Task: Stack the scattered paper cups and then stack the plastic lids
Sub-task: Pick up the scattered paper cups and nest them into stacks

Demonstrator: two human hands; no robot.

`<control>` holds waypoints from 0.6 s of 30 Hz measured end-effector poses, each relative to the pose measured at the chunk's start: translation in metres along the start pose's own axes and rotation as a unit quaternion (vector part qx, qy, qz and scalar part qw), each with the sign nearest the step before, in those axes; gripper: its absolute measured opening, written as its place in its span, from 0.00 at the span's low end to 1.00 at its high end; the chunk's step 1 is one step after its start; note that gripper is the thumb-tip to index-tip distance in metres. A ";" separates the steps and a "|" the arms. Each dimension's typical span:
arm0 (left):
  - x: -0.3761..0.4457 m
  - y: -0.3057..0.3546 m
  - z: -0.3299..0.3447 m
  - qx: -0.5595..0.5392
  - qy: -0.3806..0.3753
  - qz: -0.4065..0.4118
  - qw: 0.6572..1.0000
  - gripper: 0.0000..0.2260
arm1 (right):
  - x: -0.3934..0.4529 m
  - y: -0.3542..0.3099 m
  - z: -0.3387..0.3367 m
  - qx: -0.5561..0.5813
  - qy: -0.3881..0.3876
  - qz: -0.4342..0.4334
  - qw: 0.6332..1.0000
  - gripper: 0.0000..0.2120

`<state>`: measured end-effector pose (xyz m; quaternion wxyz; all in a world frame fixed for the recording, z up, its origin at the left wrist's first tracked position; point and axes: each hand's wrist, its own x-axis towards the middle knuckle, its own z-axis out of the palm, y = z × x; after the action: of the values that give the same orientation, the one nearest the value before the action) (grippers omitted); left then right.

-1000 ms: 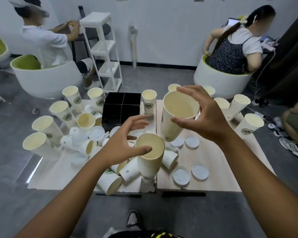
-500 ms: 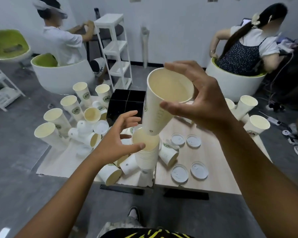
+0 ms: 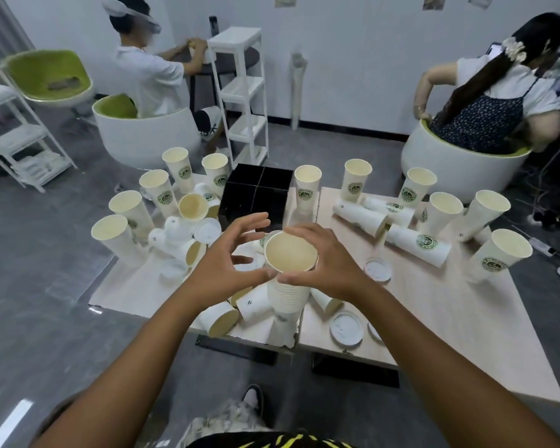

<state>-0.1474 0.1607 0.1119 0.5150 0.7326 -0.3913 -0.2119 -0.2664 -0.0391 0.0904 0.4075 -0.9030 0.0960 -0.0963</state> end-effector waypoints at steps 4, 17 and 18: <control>0.000 -0.010 0.005 -0.004 -0.001 -0.012 1.000 0.36 | -0.003 0.007 0.008 0.040 0.002 0.016 0.999 0.43; 0.012 -0.056 0.025 -0.066 -0.057 -0.068 0.994 0.40 | -0.031 0.032 0.042 0.192 0.058 0.132 0.971 0.42; 0.015 -0.057 0.027 -0.074 -0.057 -0.072 0.993 0.39 | -0.030 0.032 0.043 0.204 0.069 0.132 0.967 0.41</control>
<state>-0.1374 0.1427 0.0502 0.5282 0.7057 -0.3494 -0.3178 -0.2879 -0.0216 0.0350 0.5849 -0.7711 0.2207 -0.1207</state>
